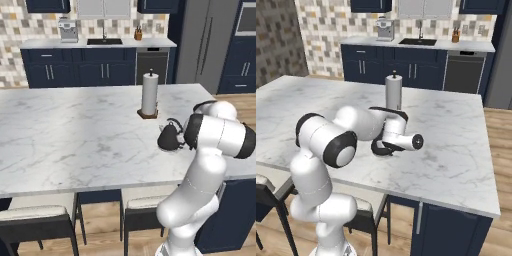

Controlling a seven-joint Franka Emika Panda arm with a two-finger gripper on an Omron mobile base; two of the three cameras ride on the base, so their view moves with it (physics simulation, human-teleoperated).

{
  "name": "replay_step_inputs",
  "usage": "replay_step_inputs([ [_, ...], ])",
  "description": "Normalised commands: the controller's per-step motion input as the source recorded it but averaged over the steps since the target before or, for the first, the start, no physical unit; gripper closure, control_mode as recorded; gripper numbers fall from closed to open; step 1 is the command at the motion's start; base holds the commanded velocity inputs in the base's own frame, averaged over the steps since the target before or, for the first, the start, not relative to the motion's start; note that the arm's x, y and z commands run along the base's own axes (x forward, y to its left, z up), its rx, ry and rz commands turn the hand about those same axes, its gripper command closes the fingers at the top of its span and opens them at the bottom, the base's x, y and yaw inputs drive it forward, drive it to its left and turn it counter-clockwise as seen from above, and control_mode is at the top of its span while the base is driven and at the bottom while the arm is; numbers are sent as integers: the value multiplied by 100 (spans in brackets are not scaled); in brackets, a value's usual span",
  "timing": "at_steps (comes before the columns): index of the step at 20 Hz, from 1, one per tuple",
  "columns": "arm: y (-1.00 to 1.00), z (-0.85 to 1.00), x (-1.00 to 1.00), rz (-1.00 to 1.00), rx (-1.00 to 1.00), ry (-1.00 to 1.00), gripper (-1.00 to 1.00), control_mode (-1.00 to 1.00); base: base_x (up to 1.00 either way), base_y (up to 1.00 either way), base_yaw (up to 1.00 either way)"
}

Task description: The kettle is done boiling. Turn off the stove, then wait for 300 timesteps before moving the kettle to the dining table.

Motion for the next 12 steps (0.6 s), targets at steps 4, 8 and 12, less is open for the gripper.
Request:
replay_step_inputs([
  [4, 19, 0, 0, 2, 0, 0, -100, -100, 0, 0, 0],
  [8, 24, 0, -3, 1, 0, 0, -100, -100, 0, 0, 0],
  [12, 13, 0, -21, 0, 0, 0, -100, -100, 0, 0, 0],
])
